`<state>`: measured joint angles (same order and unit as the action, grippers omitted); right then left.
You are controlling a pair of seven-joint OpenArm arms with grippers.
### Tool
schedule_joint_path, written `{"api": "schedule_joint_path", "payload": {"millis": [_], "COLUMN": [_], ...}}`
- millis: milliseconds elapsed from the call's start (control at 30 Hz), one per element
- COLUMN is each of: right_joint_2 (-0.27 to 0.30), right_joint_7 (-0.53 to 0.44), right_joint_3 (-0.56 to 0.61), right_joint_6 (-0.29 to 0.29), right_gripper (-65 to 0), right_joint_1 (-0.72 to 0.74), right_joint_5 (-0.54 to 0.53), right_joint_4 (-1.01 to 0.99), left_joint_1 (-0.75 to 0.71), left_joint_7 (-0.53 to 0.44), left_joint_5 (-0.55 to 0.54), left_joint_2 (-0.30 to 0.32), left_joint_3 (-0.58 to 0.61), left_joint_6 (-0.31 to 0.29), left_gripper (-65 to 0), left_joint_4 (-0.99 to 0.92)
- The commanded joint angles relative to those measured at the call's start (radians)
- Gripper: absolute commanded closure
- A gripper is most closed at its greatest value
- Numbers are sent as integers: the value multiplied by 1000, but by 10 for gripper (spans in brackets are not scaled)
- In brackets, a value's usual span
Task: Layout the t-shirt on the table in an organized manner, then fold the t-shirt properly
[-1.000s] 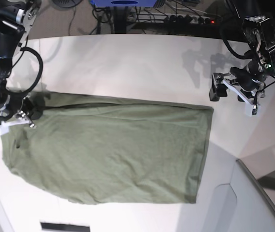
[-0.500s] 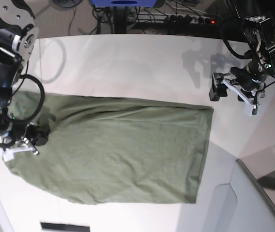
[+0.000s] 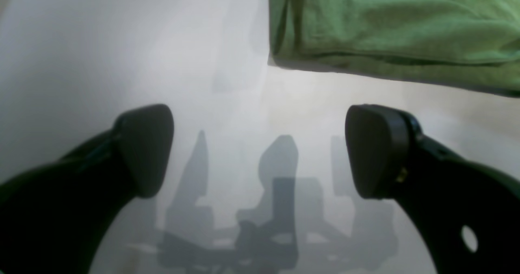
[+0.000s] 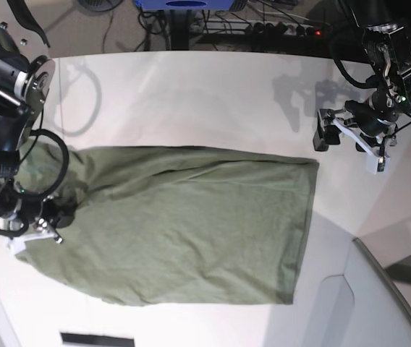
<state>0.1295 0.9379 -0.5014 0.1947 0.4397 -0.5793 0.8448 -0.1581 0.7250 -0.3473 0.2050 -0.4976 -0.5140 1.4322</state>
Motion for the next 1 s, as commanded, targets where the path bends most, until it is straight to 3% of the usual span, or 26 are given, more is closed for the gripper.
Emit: {"api": "schedule_joint_path", "payload": {"millis": [0,67,233,267,333,433,533,767,967], "right_joint_2": [9,8,12,14,32,91,149,252,263], "right_joint_7": [-6,-4,0,0,-3,-27,-29,-38,-116], "right_joint_3": [-1,-1,-1,0,2,103,145,152,154], "right_joint_6": [10,10,12,13,13,4,4,12,13], "right_gripper": [-6,-56,-332,-353,-333,-278,-299,-321,-321], "right_joint_1": [29,29,29,29,6,-91,-163,-223,-206], "right_joint_5": [-18,-18,-21,-21,-8,66,123,137,137], "right_joint_4": [6,-5,3,9,84,264,333,247,126], "left_joint_1": [9,10,10,10,10,9,9,36,41], "left_joint_7": [-18,-18,-18,-18,-18,-18,-18,-18,-18], "left_joint_5": [-14,-14,-12,-12,-12,-12,-12,-12,-19], "left_joint_2": [15,15,15,15,12,12,12,12,14], "left_joint_3": [-5,-5,-2,3,6,3,1,4,4], "left_joint_6": [-4,-4,-4,-4,-4,-4,-4,-4,-4], "left_gripper": [-650,-650,-650,-650,-650,-650,-650,-650,-650], "left_joint_4": [14,14,14,14,14,14,12,-54,-61]}}
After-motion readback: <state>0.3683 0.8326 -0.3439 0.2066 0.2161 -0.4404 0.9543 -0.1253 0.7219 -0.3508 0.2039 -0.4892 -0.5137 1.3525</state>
